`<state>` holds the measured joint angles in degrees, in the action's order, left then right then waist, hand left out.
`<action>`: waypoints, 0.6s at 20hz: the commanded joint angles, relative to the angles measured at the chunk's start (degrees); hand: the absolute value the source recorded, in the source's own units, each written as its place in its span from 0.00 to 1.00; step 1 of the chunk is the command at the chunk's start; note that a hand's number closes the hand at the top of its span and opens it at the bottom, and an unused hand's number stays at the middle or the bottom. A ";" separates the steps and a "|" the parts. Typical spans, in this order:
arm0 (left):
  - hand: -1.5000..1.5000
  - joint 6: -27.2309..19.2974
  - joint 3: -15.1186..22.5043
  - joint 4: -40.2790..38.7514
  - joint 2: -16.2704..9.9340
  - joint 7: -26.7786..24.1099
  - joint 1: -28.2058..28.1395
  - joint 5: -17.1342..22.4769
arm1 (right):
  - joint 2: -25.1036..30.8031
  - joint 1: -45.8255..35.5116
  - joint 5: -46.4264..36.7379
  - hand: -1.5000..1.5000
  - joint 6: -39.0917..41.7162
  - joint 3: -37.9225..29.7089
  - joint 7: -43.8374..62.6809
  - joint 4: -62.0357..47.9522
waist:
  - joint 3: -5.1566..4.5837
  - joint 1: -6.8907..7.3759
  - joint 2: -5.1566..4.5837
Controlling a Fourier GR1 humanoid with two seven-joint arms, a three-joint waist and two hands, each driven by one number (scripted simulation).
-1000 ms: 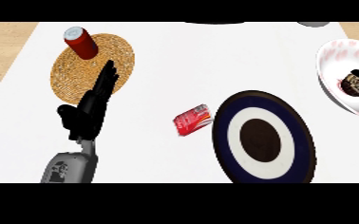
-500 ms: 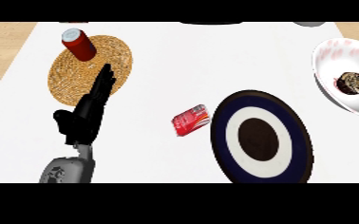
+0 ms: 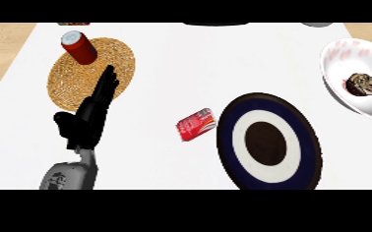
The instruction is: Pick the cupcake from the plate and place it in the bowl
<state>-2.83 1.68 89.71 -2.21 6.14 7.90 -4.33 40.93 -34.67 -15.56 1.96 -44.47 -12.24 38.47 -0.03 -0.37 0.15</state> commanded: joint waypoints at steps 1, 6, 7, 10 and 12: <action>0.50 -0.05 -0.32 -3.55 0.14 -3.29 0.45 -0.61 | 1.63 5.82 6.21 0.00 7.41 -2.81 -1.44 2.94 | 0.01 -0.32 -0.04; 0.50 0.05 -0.12 -0.28 0.31 -1.80 -0.63 -0.01 | 0.16 14.48 11.92 0.00 14.09 -3.97 -1.09 10.97 | 0.01 -0.30 0.02; 0.50 -0.24 -0.26 -0.61 0.26 -1.91 -1.10 -0.35 | -0.74 15.46 13.05 0.00 14.15 -3.34 2.06 14.51 | 0.00 -0.16 0.01; 0.50 1.73 -1.03 -1.02 -0.51 -1.11 0.61 1.23 | 0.16 15.09 13.73 0.00 13.27 -1.50 -1.44 10.28 | 0.04 0.35 -0.16; 0.50 -0.91 1.34 -0.22 1.45 -1.48 -1.24 -1.59 | -3.33 18.06 15.20 0.00 12.83 -0.43 1.84 18.52 | 0.02 0.22 -0.08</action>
<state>-2.68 1.49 89.38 -2.06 5.31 7.66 -4.49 39.74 -19.74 -2.64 14.53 -46.34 -10.94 52.24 -0.02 -0.32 0.11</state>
